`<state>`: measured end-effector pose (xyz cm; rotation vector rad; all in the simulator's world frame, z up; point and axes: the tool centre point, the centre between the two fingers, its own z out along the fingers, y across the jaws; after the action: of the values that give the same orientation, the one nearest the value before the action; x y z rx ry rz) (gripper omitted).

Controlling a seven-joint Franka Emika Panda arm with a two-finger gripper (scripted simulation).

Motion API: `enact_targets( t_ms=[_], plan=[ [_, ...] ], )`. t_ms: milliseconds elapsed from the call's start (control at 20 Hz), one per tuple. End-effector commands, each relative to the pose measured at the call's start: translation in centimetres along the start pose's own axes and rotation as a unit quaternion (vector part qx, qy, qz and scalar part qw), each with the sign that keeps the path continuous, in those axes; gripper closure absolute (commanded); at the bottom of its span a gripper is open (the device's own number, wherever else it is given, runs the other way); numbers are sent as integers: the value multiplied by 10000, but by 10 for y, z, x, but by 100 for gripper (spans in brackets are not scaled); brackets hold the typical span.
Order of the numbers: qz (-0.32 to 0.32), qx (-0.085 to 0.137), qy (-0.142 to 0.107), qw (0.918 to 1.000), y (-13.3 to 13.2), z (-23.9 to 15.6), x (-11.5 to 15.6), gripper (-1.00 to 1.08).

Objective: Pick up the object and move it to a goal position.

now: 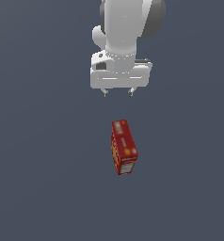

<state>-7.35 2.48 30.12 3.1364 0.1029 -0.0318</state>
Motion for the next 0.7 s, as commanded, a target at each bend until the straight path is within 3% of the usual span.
enact_targets(
  t_ms=[0,400,650],
  plan=[
    [0,0,0,10000,0,0,0,-92],
    [-167,74,-38,9998,-31,-1,2,-92],
    [-170,75,-38,9998,-32,-1,3,-92]
  ],
)
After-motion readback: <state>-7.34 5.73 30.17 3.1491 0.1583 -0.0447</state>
